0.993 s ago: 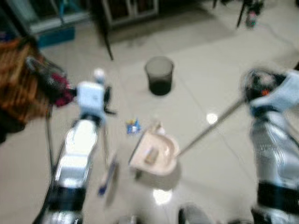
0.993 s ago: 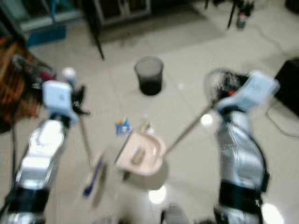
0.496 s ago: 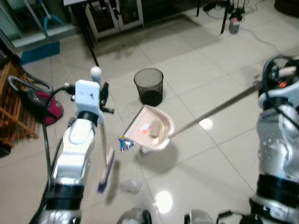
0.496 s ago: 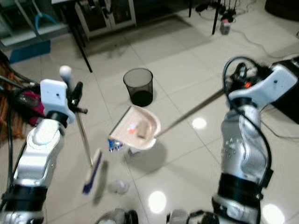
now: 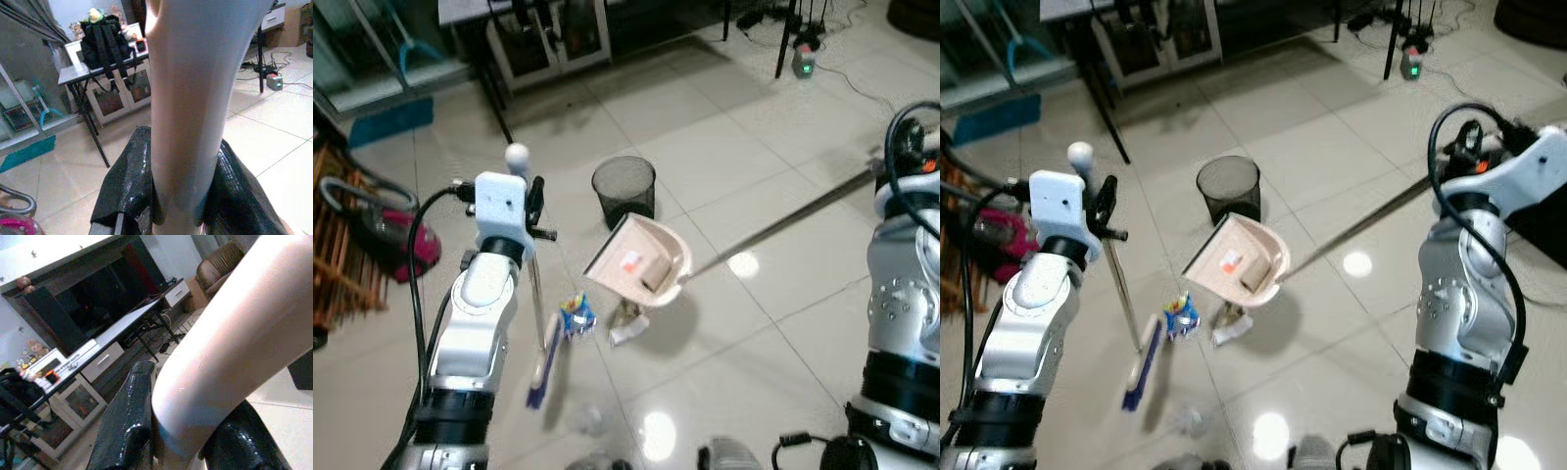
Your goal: Sweep floor
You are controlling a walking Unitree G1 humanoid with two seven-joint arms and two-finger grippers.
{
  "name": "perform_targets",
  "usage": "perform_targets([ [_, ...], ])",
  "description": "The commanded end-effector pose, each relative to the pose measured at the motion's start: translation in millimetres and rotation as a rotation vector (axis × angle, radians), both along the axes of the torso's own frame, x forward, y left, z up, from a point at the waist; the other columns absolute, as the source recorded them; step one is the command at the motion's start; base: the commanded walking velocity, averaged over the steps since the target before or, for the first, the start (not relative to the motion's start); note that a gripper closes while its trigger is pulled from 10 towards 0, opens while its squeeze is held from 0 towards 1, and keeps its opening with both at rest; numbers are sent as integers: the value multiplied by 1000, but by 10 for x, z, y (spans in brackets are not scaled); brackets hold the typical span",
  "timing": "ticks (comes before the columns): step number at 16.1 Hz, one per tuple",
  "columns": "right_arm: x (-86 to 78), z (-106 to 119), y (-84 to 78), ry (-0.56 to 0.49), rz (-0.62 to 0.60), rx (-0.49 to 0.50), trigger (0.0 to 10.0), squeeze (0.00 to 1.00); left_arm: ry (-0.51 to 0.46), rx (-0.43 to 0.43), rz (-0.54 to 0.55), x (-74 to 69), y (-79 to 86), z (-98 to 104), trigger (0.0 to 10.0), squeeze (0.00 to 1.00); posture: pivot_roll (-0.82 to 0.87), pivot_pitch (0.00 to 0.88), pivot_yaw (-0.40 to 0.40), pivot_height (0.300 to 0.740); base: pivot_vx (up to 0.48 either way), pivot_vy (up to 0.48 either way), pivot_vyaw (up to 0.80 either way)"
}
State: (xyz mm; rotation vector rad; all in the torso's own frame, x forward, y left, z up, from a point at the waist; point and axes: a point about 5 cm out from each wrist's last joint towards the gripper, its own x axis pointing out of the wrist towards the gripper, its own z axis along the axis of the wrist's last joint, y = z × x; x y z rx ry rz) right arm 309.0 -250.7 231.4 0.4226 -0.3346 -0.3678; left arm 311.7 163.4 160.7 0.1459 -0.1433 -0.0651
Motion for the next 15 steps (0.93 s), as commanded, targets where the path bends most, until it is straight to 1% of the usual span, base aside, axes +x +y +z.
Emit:
perform_targets([
  [1, -8, 155, 7, -67, -15, -24, 10000, 0, -46, 22, 11, -28, 37, 75, 10000, 0, -133, 54, 105, 740, 382, 0, 0],
  [5, 23, 272, 20, -87, -17, -60, 10000, 0, -31, 14, 41, -67, 87, 5, 10000, 0, -138, 38, 85, 740, 389, 0, 0],
  [9, 53, 346, -43, -92, -48, -101, 10000, 0, -38, 18, 60, -91, 104, -6, 10000, 0, -135, 26, 65, 740, 392, 0, 0],
  [15, 101, 422, -19, -106, -58, -140, 10000, 0, -46, 24, 66, -71, 104, 11, 10000, 0, -136, 35, 60, 740, 393, 0, 0],
])
